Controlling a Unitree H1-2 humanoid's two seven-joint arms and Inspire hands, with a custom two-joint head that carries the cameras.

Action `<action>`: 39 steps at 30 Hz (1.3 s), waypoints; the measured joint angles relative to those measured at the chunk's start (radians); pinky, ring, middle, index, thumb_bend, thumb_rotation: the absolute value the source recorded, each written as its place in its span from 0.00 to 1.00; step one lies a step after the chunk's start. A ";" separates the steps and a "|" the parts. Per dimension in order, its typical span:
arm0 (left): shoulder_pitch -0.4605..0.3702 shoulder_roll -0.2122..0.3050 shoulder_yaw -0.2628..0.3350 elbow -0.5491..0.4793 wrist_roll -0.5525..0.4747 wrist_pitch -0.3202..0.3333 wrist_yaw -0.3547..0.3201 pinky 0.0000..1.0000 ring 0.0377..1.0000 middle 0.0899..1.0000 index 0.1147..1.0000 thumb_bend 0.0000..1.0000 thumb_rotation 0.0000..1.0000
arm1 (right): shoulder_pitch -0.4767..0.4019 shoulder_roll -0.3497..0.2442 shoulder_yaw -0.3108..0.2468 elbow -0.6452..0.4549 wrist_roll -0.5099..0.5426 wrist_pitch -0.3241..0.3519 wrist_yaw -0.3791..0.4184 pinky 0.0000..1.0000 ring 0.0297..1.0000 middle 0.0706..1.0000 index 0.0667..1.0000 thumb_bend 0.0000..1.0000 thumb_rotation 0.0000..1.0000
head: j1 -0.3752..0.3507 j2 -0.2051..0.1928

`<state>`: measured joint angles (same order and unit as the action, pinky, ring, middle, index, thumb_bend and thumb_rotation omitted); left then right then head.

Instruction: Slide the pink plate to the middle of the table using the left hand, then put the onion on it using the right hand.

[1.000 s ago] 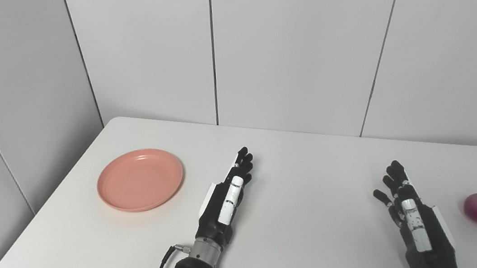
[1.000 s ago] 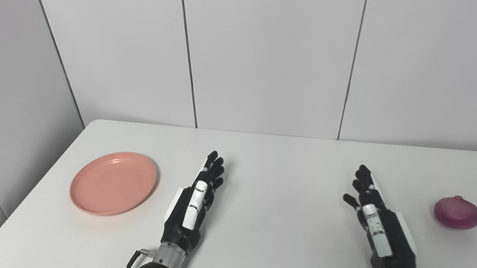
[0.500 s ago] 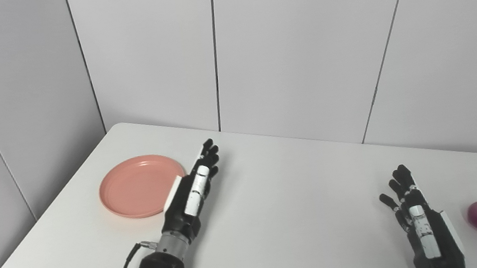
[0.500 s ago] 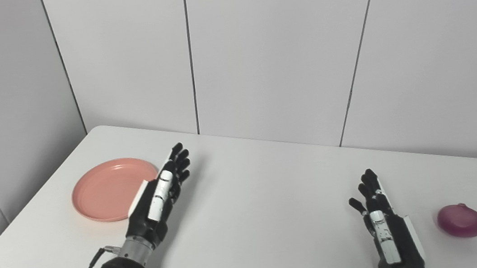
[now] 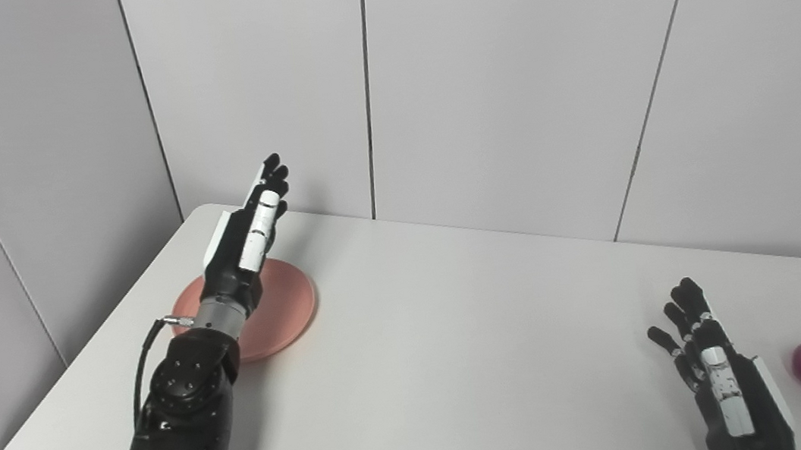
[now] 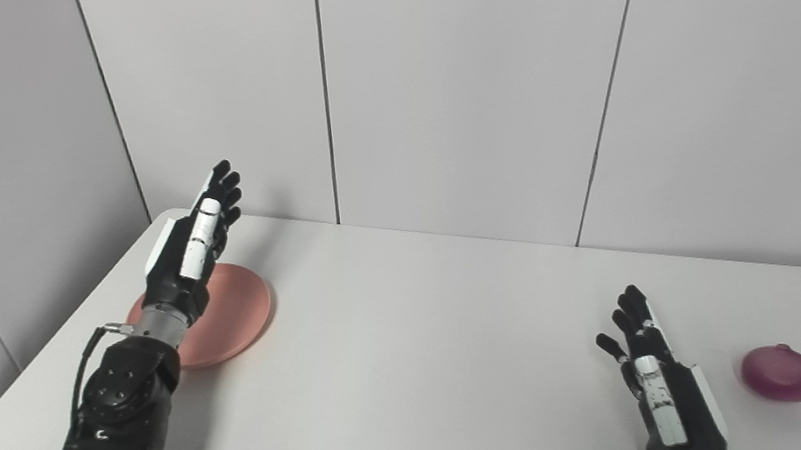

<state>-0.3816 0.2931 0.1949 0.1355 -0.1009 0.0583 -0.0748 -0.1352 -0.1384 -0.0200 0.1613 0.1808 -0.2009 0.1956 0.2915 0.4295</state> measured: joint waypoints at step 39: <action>-0.190 0.226 0.041 0.686 -0.023 -0.200 -0.064 0.88 0.87 0.86 0.84 0.46 1.00 | -0.023 -0.007 -0.028 0.041 0.035 -0.025 0.025 1.00 1.00 1.00 1.00 0.63 0.82 | 0.049 -0.008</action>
<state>-0.5717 0.5190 0.2362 0.8214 -0.1241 -0.1420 -0.1391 -0.1578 -0.1450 -0.0482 0.2024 0.2156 -0.2261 0.2201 0.3405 0.4218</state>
